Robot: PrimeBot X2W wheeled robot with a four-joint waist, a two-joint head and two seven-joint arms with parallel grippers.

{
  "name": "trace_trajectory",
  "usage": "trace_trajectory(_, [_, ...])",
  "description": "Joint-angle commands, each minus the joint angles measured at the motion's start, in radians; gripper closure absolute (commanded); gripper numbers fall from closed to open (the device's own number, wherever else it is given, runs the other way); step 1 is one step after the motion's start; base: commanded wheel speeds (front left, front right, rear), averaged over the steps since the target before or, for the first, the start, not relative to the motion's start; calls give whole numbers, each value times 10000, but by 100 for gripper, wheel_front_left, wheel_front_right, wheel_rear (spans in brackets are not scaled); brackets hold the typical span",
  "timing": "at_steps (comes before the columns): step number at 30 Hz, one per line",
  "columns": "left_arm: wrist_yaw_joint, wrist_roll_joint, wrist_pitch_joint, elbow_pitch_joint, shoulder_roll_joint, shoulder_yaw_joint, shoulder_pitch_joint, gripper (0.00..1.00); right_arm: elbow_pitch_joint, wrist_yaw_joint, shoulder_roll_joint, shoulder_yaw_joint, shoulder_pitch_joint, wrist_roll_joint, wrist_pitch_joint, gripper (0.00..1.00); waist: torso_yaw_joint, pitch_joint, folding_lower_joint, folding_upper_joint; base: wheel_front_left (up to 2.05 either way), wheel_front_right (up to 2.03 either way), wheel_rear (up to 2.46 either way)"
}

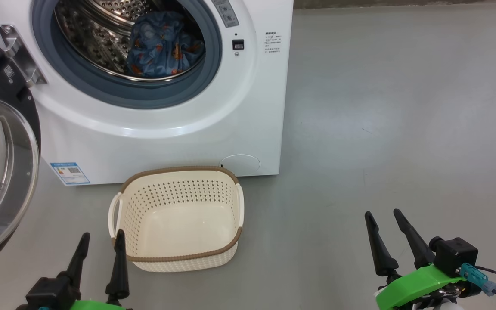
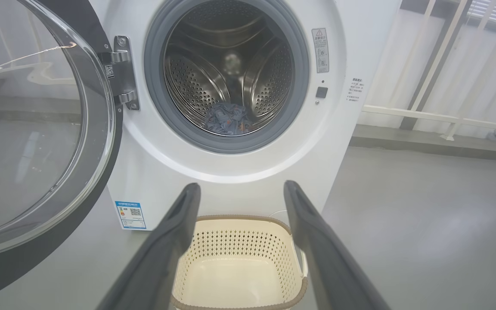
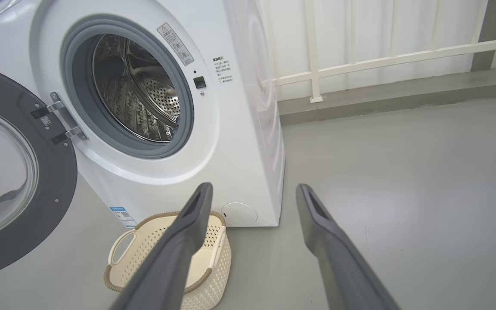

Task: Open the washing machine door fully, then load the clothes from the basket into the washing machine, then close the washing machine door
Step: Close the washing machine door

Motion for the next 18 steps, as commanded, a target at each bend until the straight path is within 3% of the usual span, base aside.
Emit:
trace_trajectory(1, [-27, 145, -57, -300, 106, 347, -130, 0, -221, 16, 9, 308, -100, -31, -49, 0, -12, 13, 0, 0, 0, 0, 0])
trace_trajectory(18, [-27, 132, -57, -269, 106, 308, -164, 0, -196, 16, 9, 296, -136, -5, -49, 0, -117, 30, 0, 0, 0, 0, 0])
